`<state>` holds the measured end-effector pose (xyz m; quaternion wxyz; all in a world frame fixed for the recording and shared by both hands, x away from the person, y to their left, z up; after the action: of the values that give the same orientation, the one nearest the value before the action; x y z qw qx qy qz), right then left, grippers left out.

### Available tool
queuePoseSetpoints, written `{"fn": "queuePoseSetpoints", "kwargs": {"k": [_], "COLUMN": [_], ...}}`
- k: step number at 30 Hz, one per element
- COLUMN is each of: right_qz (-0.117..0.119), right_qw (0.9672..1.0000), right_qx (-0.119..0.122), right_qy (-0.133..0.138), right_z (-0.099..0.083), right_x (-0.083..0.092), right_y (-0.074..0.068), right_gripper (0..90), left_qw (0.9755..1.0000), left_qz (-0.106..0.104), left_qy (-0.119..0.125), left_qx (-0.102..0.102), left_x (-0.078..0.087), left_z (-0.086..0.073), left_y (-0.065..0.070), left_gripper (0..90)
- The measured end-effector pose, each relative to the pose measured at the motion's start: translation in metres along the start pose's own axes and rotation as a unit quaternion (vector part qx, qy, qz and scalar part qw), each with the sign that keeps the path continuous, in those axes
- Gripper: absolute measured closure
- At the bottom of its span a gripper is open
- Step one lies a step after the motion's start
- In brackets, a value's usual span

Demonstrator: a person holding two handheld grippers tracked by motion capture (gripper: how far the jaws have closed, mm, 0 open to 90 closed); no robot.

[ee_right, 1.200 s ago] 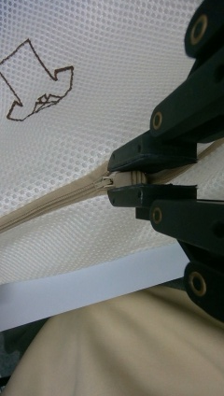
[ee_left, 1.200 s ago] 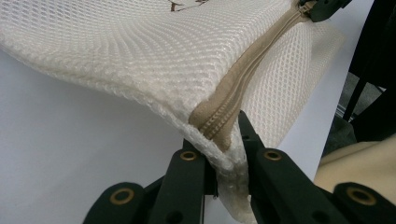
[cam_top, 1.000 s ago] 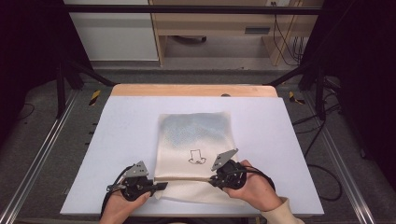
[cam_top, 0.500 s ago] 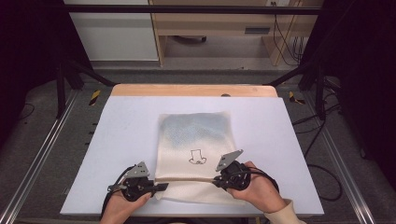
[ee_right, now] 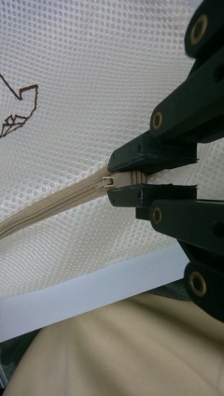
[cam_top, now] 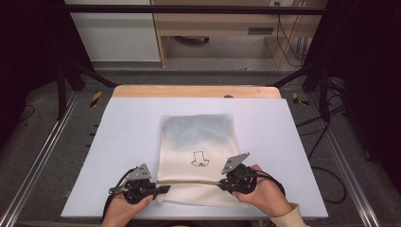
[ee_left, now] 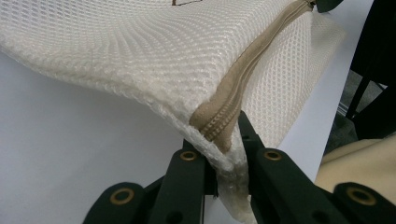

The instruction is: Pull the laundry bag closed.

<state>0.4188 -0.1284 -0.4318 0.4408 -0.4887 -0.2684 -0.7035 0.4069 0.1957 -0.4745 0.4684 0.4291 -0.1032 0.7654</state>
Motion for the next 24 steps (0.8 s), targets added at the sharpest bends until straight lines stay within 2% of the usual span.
{"fn": "queuePoseSetpoints", "kwargs": {"k": [24], "right_qz": [-0.005], "right_qw": [0.9999], "right_qx": [-0.013], "right_qy": [0.001], "right_z": [-0.014], "right_x": [0.003], "right_y": [0.004], "right_gripper": [82.3], "left_qw": [1.0000], "left_qz": [0.001], "left_qy": [0.000], "left_qx": [-0.001], "left_x": [0.000], "left_z": [0.000], "left_y": [0.000], "left_gripper": [84.5]}}
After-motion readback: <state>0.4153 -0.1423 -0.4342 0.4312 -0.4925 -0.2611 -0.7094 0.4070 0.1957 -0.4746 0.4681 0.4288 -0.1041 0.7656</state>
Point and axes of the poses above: each handheld gripper's, and its own axes: x roughly backward along the jaws, z roughly out of its top, y roughly to its right, the point moved 1 cm from there along -x, roughly forward along the jaws, and after that the axes turned 12 degrees about -y, right-handed, at the moved point
